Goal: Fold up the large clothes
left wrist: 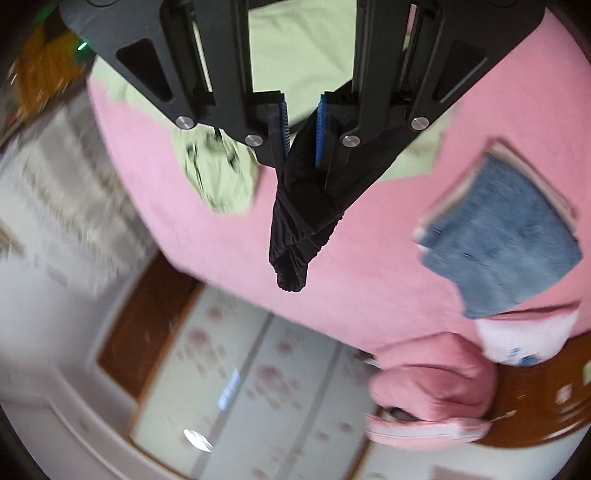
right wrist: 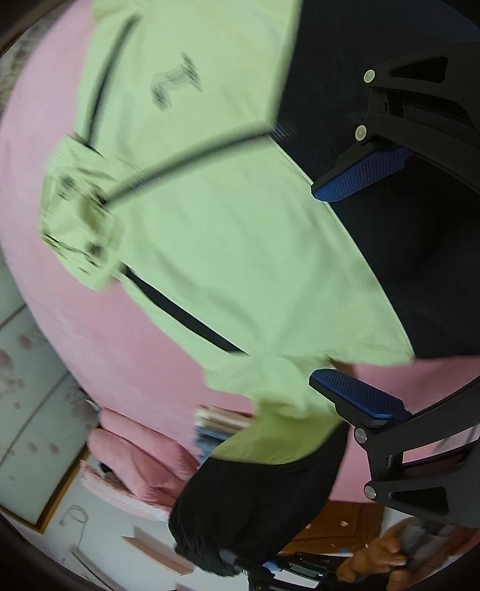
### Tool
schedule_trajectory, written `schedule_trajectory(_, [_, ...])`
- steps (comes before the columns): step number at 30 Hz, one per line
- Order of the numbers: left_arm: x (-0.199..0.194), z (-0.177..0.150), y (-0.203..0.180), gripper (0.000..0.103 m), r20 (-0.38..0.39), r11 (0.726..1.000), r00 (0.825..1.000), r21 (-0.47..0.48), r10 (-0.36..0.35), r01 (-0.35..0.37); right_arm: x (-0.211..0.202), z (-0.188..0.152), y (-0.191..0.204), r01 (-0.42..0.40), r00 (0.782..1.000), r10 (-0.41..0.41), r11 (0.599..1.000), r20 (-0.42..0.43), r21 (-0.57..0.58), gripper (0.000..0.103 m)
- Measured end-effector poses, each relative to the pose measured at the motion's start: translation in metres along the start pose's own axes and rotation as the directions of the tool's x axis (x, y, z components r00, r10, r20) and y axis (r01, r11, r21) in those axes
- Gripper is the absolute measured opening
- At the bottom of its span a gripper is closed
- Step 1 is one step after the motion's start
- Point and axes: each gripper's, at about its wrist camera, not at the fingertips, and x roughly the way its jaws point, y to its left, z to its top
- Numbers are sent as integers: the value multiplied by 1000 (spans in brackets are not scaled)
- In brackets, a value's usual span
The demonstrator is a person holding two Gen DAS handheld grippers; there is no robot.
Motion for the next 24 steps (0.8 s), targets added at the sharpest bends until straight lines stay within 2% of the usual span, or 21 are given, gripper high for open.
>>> schedule_trajectory(1, [3, -19, -23, 8, -28, 999, 1000, 32, -2, 3, -6, 9, -12, 14, 1000, -13, 1000, 29, -10, 94])
schedule_trajectory(3, [35, -46, -62, 8, -105, 994, 995, 106, 4, 8, -13, 23, -38, 30, 998, -28, 999, 60, -26, 94])
schedule_trajectory(6, [61, -105, -121, 9, -200, 978, 979, 211, 46, -3, -14, 40, -83, 28, 999, -27, 999, 30, -29, 94])
schedule_trajectory(9, [105, -151, -150, 9, -338, 967, 938, 254, 77, 12, -1, 45, -123, 41, 999, -41, 999, -18, -32, 94])
schedule_trajectory(10, [118, -164, -153, 11, -390, 969, 917, 248, 83, 18, 3, 46, -134, 63, 998, -64, 997, -26, -42, 94])
schedule_trajectory(12, [127, -188, -158, 27, -472, 975, 878, 218, 77, 32, 9, 48, -149, 135, 990, -137, 988, -19, -70, 94])
schedule_trajectory(14, [139, -200, -155, 72, -539, 983, 842, 170, 36, 67, 14, 49, -157, 157, 987, -159, 984, -18, -81, 94])
schedule_trajectory(15, [138, -206, -150, 77, -558, 985, 830, 152, 17, 82, 18, 47, -158, 151, 988, -154, 985, -26, -81, 94])
schedule_trajectory(17, [140, -201, -149, 78, -556, 986, 831, 146, 17, 78, 23, 46, -157, 130, 990, -133, 989, -40, -72, 93])
schedule_trajectory(20, [117, -194, -139, 78, -536, 990, 843, 135, 33, 48, 25, 45, -151, 62, 995, -65, 997, -71, -44, 79])
schedule_trajectory(21, [112, -182, -131, 78, -536, 991, 843, 130, 45, 30, 25, 43, -146, 37, 996, -40, 999, -82, -34, 77])
schedule_trajectory(22, [106, -182, -121, 78, -543, 992, 837, 125, 67, 2, 26, 42, -142, -3, 995, 0, 1000, -99, -30, 76])
schedule_trajectory(23, [99, -182, -109, 78, -559, 992, 824, 123, 89, -23, 25, 38, -132, -40, 992, 36, 999, -120, -33, 73])
schedule_trajectory(24, [74, -172, -92, 78, -574, 992, 813, 123, 103, -39, 28, 37, -124, -66, 989, 60, 997, -137, -40, 69])
